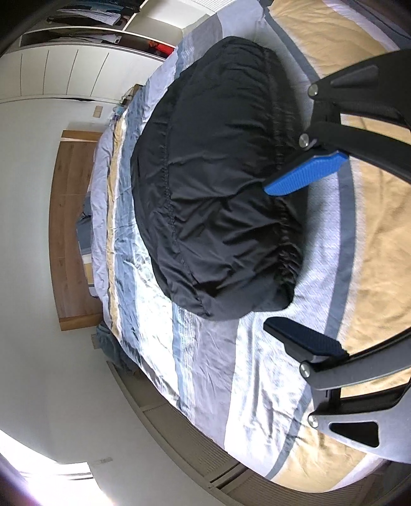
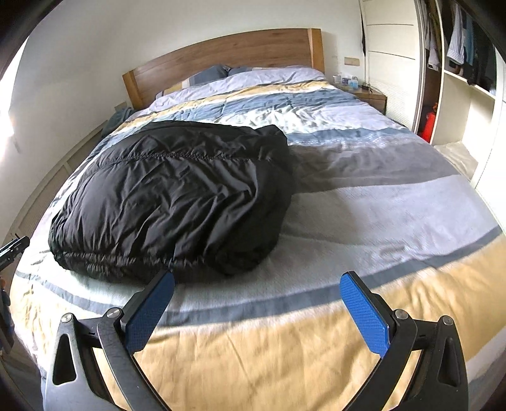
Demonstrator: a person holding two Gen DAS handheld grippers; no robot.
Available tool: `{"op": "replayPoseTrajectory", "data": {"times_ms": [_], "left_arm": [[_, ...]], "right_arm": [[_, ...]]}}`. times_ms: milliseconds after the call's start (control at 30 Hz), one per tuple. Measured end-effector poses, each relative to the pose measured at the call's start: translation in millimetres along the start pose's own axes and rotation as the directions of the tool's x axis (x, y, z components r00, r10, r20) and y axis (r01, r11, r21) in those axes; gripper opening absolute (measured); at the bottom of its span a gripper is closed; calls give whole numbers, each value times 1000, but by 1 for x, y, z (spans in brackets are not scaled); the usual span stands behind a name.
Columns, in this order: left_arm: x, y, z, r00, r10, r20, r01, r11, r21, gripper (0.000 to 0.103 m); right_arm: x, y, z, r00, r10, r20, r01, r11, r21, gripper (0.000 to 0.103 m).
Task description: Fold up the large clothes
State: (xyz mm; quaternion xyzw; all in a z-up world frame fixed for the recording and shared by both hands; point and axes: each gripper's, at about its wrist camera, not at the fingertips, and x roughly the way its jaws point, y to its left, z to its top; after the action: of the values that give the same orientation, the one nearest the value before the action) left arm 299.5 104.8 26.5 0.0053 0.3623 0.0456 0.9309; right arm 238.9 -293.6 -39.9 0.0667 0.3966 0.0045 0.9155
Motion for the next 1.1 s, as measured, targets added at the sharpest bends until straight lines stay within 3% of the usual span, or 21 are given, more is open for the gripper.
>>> {"op": "replayPoseTrajectory", "data": {"times_ms": [300, 500, 667, 767, 867, 1033, 1100], "left_arm": [[-18, 24, -15, 1000, 9, -5, -9, 1000, -2, 78], [8, 69, -25, 991, -112, -77, 98, 982, -160, 78], [39, 119, -32, 983, -142, -113, 99, 941, -322, 78], [57, 144, -36, 977, -175, -118, 111, 903, -416, 78], [79, 161, -34, 954, -246, -170, 137, 864, -484, 78], [106, 174, -21, 936, -330, -126, 207, 801, -562, 78], [114, 177, -16, 931, -349, -104, 232, 787, -571, 78]], "right_arm": [[-23, -9, -13, 1000, -13, 25, 12, 999, 34, 103], [-21, -11, -8, 999, -20, 30, 19, 999, 31, 103], [-10, -17, 1, 1000, -1, 26, 0, 998, 57, 103], [1, -22, 6, 1000, 13, 13, -14, 997, 81, 103], [16, -26, 13, 999, 40, -8, -39, 994, 105, 103], [39, -25, 30, 993, 116, -34, -111, 984, 140, 103], [51, -26, 41, 984, 174, -44, -164, 972, 166, 103]]}}
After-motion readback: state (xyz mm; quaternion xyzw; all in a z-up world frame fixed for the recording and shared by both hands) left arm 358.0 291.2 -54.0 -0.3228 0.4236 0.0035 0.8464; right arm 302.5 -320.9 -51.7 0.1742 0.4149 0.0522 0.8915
